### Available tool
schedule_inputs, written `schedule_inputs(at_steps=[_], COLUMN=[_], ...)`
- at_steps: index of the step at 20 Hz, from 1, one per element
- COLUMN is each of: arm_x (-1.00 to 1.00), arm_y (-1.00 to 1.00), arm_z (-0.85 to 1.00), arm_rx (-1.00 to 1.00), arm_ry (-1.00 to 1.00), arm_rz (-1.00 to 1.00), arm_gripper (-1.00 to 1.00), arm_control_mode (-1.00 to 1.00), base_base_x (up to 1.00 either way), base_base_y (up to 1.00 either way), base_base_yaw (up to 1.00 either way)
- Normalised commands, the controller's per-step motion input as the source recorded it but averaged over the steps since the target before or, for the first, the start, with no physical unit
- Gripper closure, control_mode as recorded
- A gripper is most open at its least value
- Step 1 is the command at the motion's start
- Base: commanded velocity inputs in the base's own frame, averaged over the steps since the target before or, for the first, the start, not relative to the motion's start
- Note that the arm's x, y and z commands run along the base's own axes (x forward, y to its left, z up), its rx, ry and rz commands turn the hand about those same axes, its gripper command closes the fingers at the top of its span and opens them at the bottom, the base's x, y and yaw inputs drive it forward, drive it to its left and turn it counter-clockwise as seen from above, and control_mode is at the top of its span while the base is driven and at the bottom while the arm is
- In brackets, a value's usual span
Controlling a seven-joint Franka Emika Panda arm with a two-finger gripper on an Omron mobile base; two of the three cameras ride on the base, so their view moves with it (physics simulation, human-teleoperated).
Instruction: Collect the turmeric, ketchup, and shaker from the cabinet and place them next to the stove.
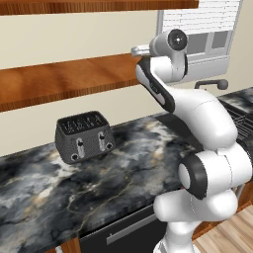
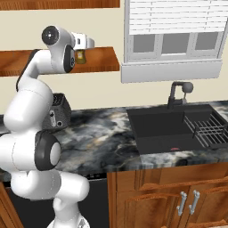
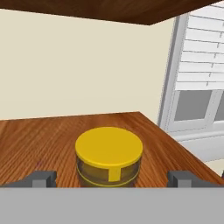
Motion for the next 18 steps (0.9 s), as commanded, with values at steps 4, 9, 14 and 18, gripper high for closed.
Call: schedule_inputs(at_steps=[4, 9, 14, 18], arm_x=[0.08, 0.12, 0.13, 0.09], arm_y=[-0.01, 0.01, 0.03, 0.00], arm_z=[0.00, 0.00, 0.00, 0.00], arm_rx=[0.00, 0.00, 0.00, 0.00], arm_ry=[0.00, 0.00, 0.00, 0.00], arm_rz=[0.00, 0.00, 0.00, 0.00], arm_gripper=[-1.00, -1.00, -1.00, -1.00], arm_control_mode=[-1.00, -1.00, -1.00, -1.00], base_base_x=[0.00, 0.00, 0.00, 0.00], base_base_y=[0.00, 0.00, 0.00, 0.00], base_base_yaw=[0.00, 0.00, 0.00, 0.00])
